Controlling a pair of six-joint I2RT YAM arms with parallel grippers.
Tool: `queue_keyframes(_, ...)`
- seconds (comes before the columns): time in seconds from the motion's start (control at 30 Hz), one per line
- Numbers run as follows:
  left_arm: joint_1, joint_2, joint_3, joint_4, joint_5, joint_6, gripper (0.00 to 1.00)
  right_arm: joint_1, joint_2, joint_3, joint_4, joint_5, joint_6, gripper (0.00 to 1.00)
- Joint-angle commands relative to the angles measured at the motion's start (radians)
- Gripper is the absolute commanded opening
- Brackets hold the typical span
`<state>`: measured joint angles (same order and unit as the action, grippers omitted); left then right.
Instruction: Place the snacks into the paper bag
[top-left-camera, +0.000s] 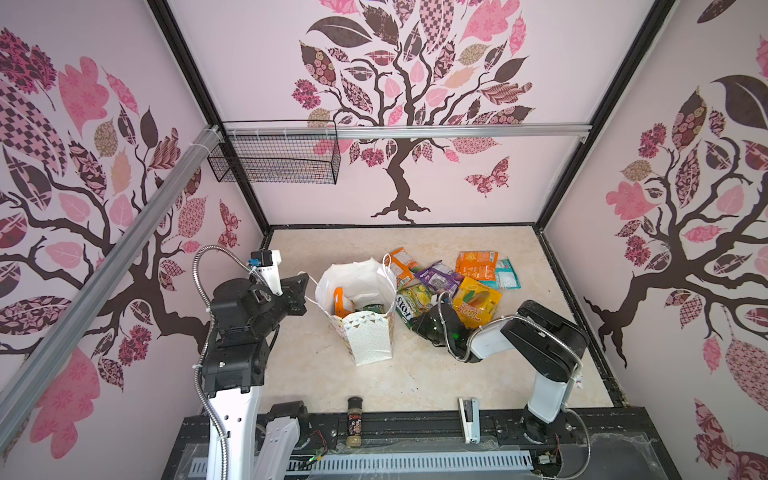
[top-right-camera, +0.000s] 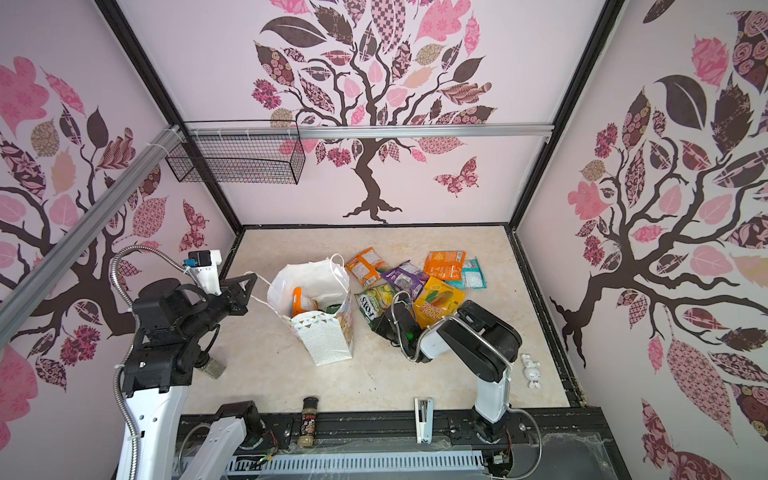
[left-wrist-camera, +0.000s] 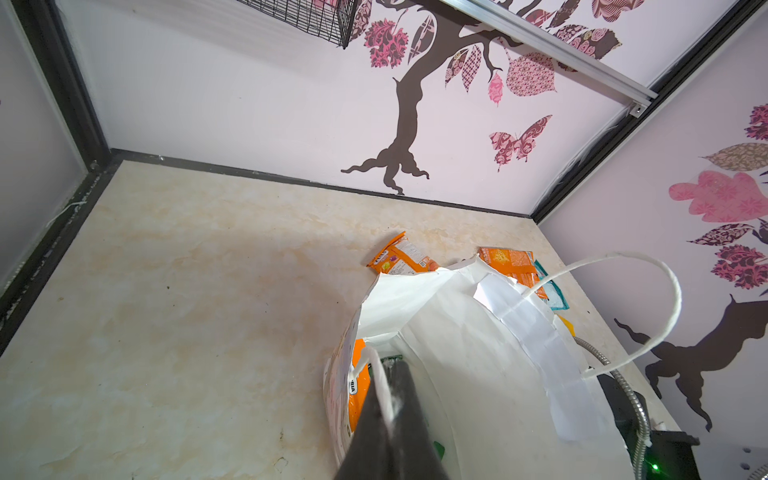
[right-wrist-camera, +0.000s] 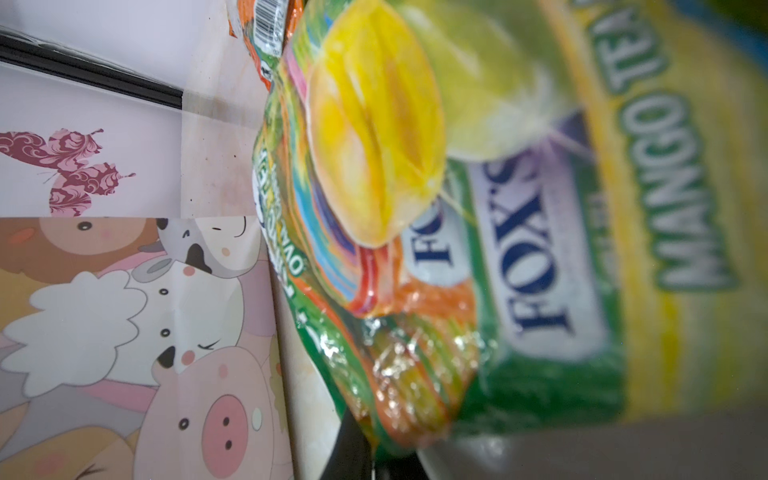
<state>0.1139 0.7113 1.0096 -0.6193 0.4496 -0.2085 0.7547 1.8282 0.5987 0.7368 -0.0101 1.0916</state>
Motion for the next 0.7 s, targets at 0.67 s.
queue_keyframes(0.67,0.056,0.033,-0.022,0.083,0.104,-0.013,0.00,-0.005,-0.474,-0.072,-0.778,0.006,-0.401,0.12)
